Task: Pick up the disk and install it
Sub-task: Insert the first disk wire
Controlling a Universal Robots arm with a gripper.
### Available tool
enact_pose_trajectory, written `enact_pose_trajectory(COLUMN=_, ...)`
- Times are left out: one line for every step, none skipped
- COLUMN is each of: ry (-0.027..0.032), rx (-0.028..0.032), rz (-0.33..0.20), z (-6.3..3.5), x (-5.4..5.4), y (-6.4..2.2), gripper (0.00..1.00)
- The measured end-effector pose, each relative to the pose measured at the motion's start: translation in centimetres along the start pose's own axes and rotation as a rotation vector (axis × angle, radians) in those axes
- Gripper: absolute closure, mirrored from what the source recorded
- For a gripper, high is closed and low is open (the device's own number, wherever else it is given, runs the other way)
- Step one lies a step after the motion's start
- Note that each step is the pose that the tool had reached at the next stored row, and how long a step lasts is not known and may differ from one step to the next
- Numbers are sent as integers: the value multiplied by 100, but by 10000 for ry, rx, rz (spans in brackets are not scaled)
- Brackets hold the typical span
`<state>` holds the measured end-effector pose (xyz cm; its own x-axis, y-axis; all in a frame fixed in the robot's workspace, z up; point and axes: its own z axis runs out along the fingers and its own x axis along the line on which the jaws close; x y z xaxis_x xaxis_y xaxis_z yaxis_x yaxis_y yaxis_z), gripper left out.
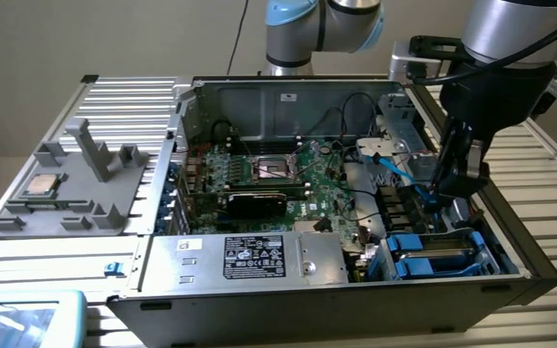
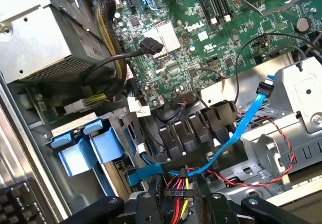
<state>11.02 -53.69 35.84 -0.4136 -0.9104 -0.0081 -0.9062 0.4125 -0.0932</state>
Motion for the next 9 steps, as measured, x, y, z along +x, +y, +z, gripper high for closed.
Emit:
enact_pose_trajectory(ry=23, rx=10, rz=16, z=-12, x=0, y=0, gripper=64)
enact_pose_trajectory(ry=48, rx=21, rz=43, z=-18, x=1, y=2, gripper=64)
enact_pose_trajectory(ry=80, rx=35, rz=64, z=-24, x=2, y=5, gripper=64)
enact_pose_trajectory(ry=111, rx=49, rz=84, z=-31, x=4, y=7, gripper=64)
enact_pose_trajectory(ry=142, rx=63, rz=104, z=-36, x=5, y=9, gripper=64)
enact_pose_trajectory(ry=178, rx=83, rz=125, z=-38, x=7, y=13, gripper=64)
enact_pose_trajectory(ry=221, rx=106, rz=148, z=-39, x=8, y=16, gripper=64)
enact_pose_trajectory(ry=269, rx=131, rz=180, z=-39, x=10, y=19, gripper=64)
enact_pose_trajectory(ry=311, rx=151, rz=216, z=-39, x=10, y=20, gripper=64)
